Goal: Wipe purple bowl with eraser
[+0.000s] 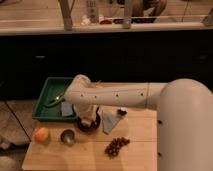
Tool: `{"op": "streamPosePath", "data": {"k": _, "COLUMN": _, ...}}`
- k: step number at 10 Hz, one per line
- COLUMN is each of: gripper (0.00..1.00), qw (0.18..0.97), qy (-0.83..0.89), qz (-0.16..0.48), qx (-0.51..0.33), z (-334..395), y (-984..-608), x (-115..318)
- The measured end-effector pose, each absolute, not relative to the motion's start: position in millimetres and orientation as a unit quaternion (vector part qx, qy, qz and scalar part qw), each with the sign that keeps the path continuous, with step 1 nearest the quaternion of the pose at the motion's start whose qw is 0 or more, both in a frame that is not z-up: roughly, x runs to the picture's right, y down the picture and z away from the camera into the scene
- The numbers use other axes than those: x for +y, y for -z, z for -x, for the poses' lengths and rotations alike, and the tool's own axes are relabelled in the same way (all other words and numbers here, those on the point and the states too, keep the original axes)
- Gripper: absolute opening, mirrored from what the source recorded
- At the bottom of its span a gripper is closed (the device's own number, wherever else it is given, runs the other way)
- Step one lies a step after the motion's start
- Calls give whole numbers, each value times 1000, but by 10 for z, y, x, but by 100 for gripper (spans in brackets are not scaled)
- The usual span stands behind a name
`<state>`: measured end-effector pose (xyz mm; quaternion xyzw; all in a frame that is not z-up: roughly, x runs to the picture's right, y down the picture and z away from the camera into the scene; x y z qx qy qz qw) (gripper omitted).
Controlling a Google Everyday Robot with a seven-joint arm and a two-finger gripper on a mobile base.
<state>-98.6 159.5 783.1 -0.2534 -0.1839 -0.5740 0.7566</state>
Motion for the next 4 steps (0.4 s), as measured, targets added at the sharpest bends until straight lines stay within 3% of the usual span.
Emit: {"op": "streamPosePath", "data": {"k": 4, "gripper": 4, "qw": 757, "qy": 574, "qz": 252, "qx": -184, "z": 987, "y": -7827, "x": 1585}}
